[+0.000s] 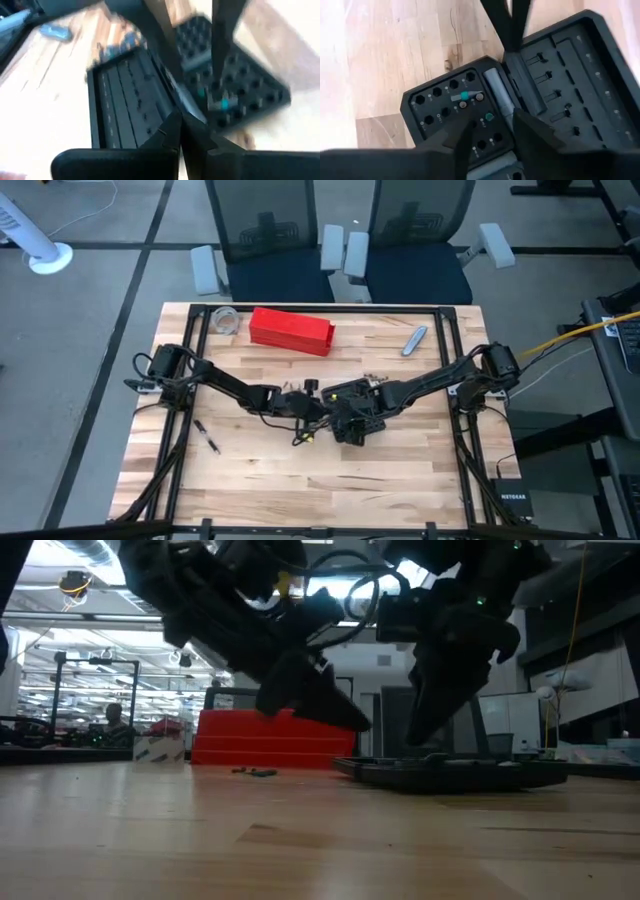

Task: Prefit tool cases
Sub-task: Remove the screwdriver bit from the tool case

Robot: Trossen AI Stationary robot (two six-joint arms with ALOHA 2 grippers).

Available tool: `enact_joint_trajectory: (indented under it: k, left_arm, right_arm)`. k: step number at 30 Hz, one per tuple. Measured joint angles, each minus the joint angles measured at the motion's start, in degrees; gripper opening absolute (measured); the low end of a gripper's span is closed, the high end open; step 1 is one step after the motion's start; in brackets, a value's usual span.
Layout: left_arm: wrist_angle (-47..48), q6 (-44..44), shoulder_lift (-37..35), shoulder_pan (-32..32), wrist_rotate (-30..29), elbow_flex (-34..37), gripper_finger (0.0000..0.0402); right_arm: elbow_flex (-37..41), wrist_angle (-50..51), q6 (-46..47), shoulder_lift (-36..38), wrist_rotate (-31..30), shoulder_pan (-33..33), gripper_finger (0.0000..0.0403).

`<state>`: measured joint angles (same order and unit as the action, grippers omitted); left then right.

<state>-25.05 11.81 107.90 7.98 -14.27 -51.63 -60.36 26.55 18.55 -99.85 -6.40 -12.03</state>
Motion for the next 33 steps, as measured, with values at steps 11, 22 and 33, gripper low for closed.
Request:
enact_joint_trajectory:
  k: [11, 22, 33]
  left_arm:
    - [0.20, -1.08, 2.26, -0.40, 1.32, -0.73, 0.0000]
    - [-1.09, -2.84, 3.65, -0.37, 1.49, -1.23, 0.0000]
    - [-0.93, -3.94, 3.65, -0.37, 1.67, -1.23, 0.0000]
  right_arm:
    - [-0.07, -1.09, 0.76, -0.66, -0.04, 0.04, 0.0063]
    - [-0.02, -0.98, 1.48, -2.64, 2.47, 0.04, 0.0101]
    - [-0.04, -0.85, 4.87, -3.22, 2.37, 0.23, 0.0021]
